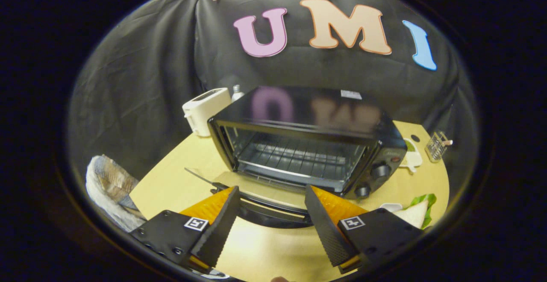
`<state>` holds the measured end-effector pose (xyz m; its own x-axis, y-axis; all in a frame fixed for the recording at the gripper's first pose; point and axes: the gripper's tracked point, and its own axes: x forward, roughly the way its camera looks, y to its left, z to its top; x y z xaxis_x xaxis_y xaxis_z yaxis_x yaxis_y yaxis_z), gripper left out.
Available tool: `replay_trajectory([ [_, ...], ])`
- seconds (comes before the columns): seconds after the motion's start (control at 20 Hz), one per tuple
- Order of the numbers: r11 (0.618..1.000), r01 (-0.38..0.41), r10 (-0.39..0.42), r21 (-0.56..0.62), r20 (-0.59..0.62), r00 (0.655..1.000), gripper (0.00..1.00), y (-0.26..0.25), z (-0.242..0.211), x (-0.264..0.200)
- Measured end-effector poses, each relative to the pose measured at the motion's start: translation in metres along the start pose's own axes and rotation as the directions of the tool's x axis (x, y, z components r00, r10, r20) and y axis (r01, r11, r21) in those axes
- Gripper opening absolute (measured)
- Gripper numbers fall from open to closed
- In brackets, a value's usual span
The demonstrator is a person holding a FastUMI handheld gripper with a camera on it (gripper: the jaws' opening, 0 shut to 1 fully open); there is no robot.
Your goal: Open the toaster oven, put the food inside, and close the toaster oven door.
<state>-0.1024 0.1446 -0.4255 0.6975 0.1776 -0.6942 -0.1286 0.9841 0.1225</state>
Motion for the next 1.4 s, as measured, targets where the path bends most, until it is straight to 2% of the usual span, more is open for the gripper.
replay_trajectory([
  [0.3,0.999,-0.043,0.040,-0.024,-0.095,0.995,0.97,0.013,-0.050,0.000],
  [0.65,0.989,-0.070,0.052,-0.133,-0.136,0.989,1.00,0.023,-0.087,0.012],
  [0.9,0.992,-0.070,0.047,-0.109,-0.204,0.978,1.00,0.019,-0.114,0.025],
  [1.2,0.986,-0.081,0.053,-0.148,-0.186,0.981,1.00,0.017,-0.117,0.031],
  [1.4,0.986,-0.124,0.106,-0.111,-0.158,0.982,1.00,0.019,-0.103,0.025],
])
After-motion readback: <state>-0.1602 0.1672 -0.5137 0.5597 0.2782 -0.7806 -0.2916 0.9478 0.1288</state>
